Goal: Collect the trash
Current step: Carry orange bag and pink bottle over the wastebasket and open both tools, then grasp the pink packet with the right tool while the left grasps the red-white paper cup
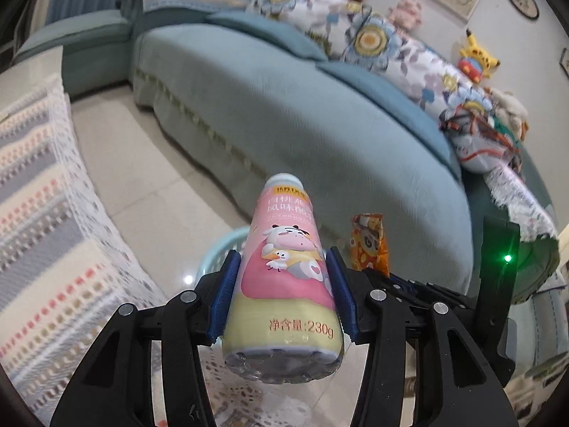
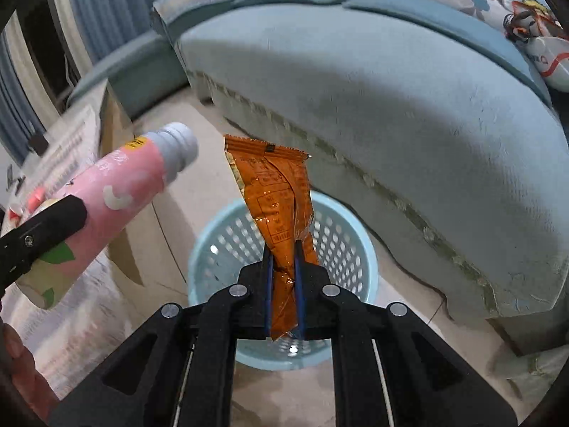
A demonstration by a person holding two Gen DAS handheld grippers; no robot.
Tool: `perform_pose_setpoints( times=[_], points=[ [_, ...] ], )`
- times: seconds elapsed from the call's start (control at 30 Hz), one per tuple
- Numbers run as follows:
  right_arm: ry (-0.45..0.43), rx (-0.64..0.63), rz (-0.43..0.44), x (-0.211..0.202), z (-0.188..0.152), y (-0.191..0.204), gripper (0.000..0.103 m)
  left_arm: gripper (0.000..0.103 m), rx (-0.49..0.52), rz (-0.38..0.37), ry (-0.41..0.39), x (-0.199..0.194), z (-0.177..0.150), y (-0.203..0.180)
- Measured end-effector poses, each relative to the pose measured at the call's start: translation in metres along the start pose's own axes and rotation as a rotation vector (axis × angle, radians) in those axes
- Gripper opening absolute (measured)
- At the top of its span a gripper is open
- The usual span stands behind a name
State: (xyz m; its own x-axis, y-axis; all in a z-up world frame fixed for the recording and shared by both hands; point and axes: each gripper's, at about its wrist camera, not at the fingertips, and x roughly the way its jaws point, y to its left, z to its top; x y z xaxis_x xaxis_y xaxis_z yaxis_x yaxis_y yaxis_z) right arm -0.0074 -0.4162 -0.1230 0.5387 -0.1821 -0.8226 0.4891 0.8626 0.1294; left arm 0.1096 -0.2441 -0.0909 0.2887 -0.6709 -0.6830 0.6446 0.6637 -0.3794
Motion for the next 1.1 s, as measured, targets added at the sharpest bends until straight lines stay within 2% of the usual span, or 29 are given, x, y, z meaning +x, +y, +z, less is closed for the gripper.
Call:
perform_pose_setpoints(
  times=[0.07,0.17,0.37,0.43,0.5,0.53,0.73,0.9,1.0,1.1],
  points=[
    [0.025,0.008,0.002,0.011,-0.003,-0.002,0.010,0.047,0.023,0.023,0.021,0.010,-0.002,-0.001],
    [0.065,0.025,0.005,0.029,-0.008,-0.006,0.010,0.043,0.005,0.012,0.061,0.024,-0.005,0.001],
    [0.127,0.038,0.006,0.057,-0.016,-0.010,0.014,0.047,-0.004,0.027,0.088,0.029,-0.010,0.012],
    [0.139,0.052,0.014,0.062,-0.016,-0.013,0.024,0.047,-0.011,0.026,0.082,0.027,-0.010,0.016],
    [0.139,0.074,0.014,0.063,-0.018,-0.017,0.049,0.049,-0.016,0.026,0.076,0.024,-0.011,0.018],
    [0.133,0.080,0.013,0.061,-0.017,-0.018,0.051,0.049,-0.018,0.025,0.073,0.023,-0.010,0.018],
    [0.106,0.059,0.029,0.048,-0.015,-0.013,0.051,0.049,-0.010,0.020,0.050,0.010,-0.009,0.019],
    [0.030,-0.018,0.063,0.016,-0.002,0.024,0.051,0.050,0.005,0.044,0.010,-0.017,-0.006,0.024],
    [-0.025,-0.066,0.110,-0.008,0.009,0.055,0.051,0.055,0.002,0.075,-0.045,-0.049,0.001,0.035],
    [-0.076,-0.120,0.165,-0.030,0.021,0.092,0.051,0.056,-0.005,0.119,-0.117,-0.092,0.012,0.055]
  ],
)
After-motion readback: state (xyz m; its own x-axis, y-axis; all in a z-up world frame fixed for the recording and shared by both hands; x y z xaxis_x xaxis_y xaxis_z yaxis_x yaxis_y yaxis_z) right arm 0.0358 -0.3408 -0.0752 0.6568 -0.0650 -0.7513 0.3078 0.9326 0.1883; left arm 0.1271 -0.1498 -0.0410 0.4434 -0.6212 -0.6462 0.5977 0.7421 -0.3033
